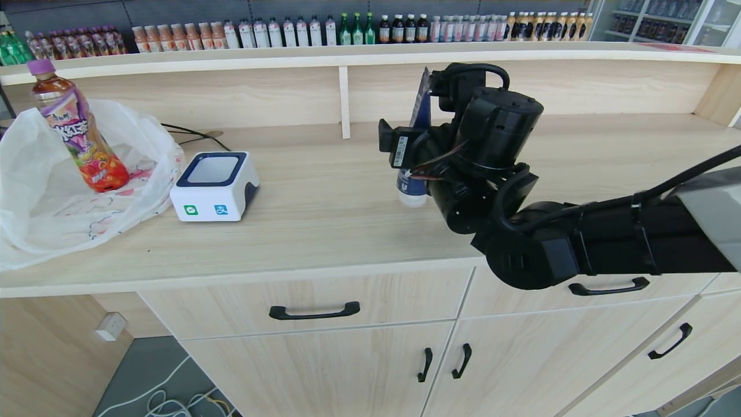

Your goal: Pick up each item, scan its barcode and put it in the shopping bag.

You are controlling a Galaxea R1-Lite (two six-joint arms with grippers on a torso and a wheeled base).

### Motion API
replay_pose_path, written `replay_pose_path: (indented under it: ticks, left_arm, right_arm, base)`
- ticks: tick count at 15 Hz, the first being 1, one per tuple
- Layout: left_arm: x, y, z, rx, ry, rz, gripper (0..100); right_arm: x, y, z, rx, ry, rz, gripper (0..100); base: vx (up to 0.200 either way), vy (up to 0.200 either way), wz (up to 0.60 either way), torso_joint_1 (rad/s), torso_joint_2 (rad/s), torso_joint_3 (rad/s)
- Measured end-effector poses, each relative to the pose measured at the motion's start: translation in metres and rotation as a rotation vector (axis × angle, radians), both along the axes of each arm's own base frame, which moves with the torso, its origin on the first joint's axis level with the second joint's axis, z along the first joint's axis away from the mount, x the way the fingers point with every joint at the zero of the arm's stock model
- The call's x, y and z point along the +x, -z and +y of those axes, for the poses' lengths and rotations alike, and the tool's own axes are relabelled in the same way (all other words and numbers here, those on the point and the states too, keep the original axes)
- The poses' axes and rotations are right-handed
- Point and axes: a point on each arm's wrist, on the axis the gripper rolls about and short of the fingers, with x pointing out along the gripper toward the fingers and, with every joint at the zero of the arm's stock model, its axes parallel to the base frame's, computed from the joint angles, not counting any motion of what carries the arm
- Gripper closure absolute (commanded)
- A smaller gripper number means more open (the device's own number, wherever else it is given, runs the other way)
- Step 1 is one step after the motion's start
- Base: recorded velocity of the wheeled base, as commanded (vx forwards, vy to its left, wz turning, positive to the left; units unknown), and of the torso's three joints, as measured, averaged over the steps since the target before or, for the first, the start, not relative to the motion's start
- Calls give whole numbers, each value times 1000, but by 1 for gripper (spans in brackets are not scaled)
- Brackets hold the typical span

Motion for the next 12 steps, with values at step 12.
replay_pose_path:
  ticks: [12]
  left_arm:
    - [0,0,0,0,0,0,0]
  right_arm:
    - [5,18,4,28,35,48,0]
  base:
    - [0,0,0,0,0,0]
